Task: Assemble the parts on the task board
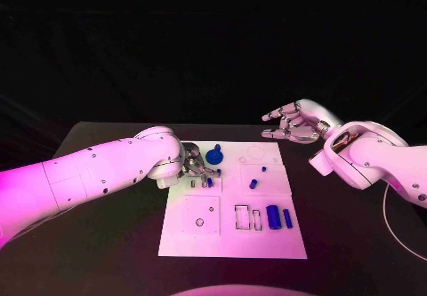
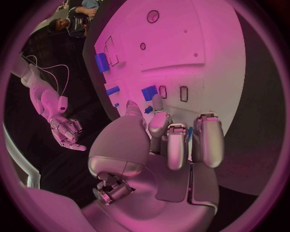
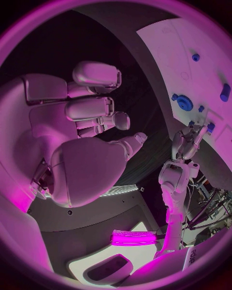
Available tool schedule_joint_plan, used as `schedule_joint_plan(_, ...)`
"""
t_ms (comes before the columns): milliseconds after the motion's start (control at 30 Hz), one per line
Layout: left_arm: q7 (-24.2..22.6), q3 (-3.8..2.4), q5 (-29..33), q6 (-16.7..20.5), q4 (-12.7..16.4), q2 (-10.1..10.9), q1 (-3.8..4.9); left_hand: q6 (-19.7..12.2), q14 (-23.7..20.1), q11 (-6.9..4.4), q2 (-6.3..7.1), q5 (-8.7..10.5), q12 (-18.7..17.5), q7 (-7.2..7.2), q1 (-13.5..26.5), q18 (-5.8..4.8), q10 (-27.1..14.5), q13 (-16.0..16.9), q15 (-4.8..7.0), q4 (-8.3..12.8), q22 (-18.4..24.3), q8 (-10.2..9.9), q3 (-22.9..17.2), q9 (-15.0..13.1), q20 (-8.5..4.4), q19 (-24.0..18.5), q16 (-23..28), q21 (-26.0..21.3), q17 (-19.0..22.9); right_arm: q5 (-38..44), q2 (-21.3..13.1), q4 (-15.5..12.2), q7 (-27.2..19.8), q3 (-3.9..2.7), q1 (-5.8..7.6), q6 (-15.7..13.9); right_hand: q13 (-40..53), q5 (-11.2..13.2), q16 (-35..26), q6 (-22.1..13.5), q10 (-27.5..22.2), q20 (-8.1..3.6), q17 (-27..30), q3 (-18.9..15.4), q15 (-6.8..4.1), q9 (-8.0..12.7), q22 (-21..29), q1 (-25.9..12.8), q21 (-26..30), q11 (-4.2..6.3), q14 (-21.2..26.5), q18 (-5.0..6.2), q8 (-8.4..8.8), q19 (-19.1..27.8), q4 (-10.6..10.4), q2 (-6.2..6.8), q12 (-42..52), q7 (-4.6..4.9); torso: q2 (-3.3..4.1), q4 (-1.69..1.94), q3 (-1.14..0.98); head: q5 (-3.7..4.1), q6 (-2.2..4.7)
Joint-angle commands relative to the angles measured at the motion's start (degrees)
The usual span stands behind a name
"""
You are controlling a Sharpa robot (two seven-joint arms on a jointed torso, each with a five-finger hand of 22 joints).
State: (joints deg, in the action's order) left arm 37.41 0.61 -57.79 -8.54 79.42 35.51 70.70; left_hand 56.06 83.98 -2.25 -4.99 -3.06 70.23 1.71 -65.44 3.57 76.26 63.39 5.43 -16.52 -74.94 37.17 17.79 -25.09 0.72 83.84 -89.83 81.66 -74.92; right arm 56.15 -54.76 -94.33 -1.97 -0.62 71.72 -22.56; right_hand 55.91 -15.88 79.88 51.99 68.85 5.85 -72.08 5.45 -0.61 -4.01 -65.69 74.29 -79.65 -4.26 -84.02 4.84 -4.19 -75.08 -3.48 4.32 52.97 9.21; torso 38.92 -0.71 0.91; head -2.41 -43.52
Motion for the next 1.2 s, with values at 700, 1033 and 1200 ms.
schedule_joint_plan(700, 0.4, 0.40, -0.4, -3.4, -1.6, -1.6, 0.05, -0.9, 6.0, 0.04, -1.42, 0.21, 0.5, 0.03, -2.3, -1.05, 0.3, 0.6, 0.27, 0.6, -3.2, 0.9, -0.7, -1.2, -0.35, 3.0, -0.2, 0.1, -15.1, 0.6, 0.3, -0.3, 0.1, 0.04, 0.01, 1.3, -0.1, -0.5, -0.4, 0.5, -0.2, 0.05, 0.2, -0.1, 0.22, -0.1, 0.2, -0.1, 0.5, 0.29, -2.2, 0.42, -0.28, 0.5, -0.4, -0.79, -0.3, -0.07, 0.01, 0.02, -0.02, -0.01, -0.73)
schedule_joint_plan(1033, 0.4, 0.41, -0.4, -3.5, -2.1, -2.0, 0.03, -1.2, 6.0, 0.07, -1.52, 0.20, 0.4, 0.05, -3.6, -1.03, 0.3, 0.6, 0.23, 1.0, -3.2, 1.3, -1.1, -1.9, -0.30, 3.0, -0.2, 0.1, -15.1, 0.4, 0.4, -0.3, 0.0, 0.04, 0.00, 1.3, -0.2, -0.3, -0.5, 0.5, -0.2, 0.03, 0.3, -0.3, 0.21, 0.0, 0.3, -0.3, 0.5, 0.30, -2.2, 0.44, -0.28, 0.6, -0.6, -1.00, -0.2, -0.08, -0.01, 0.03, -0.05, 0.06, -1.07)
schedule_joint_plan(1200, 0.4, 0.41, -0.4, -3.6, -2.1, -2.1, 0.02, -1.4, 6.0, 0.06, -1.59, 0.19, 0.3, 0.06, -4.6, -1.03, 0.3, 0.7, 0.22, 1.4, -3.2, 1.5, -1.6, -2.3, -0.27, 2.9, -0.2, 0.1, -15.1, 0.4, 0.4, -0.3, 0.0, 0.04, 0.00, 1.3, -0.2, -0.2, -0.5, 0.5, -0.1, 0.02, 0.3, -0.3, 0.20, 0.0, 0.2, -0.3, 0.5, 0.30, -2.2, 0.43, -0.28, 0.5, -0.7, -1.04, -0.2, -0.08, 0.00, 0.05, -0.05, 0.08, -1.08)
